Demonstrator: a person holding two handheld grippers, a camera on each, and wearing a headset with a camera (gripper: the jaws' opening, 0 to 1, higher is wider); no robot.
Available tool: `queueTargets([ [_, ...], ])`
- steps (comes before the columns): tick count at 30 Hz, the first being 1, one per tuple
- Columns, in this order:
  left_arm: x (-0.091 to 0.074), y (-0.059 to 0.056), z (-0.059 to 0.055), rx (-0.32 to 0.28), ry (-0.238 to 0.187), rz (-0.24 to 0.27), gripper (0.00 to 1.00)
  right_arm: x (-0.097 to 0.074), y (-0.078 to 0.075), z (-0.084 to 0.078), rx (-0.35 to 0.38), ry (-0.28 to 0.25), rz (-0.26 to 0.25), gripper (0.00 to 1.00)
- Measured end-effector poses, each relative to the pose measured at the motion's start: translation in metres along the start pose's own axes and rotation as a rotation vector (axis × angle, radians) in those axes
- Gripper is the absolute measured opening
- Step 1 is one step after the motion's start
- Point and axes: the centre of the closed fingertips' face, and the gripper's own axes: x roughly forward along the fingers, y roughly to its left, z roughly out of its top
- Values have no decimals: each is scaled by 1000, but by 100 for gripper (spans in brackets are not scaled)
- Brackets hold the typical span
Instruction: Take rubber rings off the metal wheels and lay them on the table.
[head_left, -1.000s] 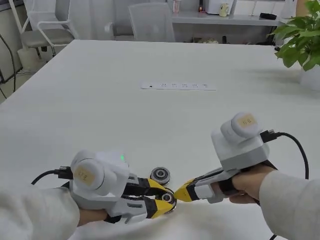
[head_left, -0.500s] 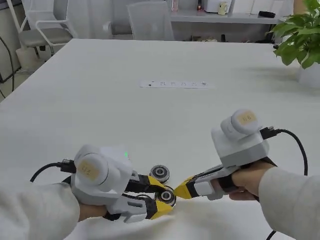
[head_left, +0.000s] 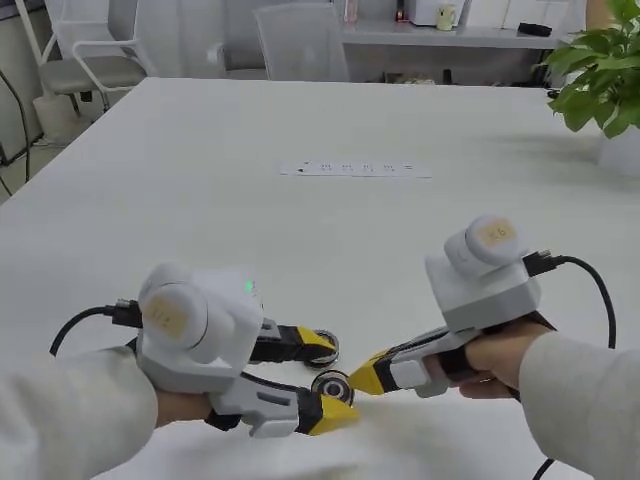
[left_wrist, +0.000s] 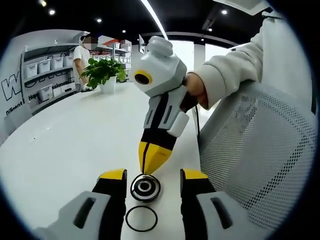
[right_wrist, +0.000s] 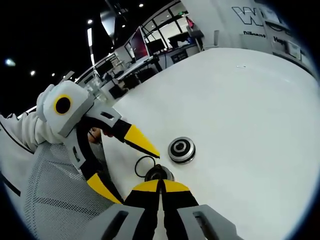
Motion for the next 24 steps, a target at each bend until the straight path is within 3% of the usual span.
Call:
queueTargets([
  [11,-22,-4,8,57,21,-13,45,-1,-1,0,7,-3,-3,0],
  [18,-37,-3,13,17,-10,-16,57,-2,-1,1,6,-5,-2,0],
  [24,-50,-2,13,6,-15,4,60,-3,-1,2,7,-10,-1,0],
])
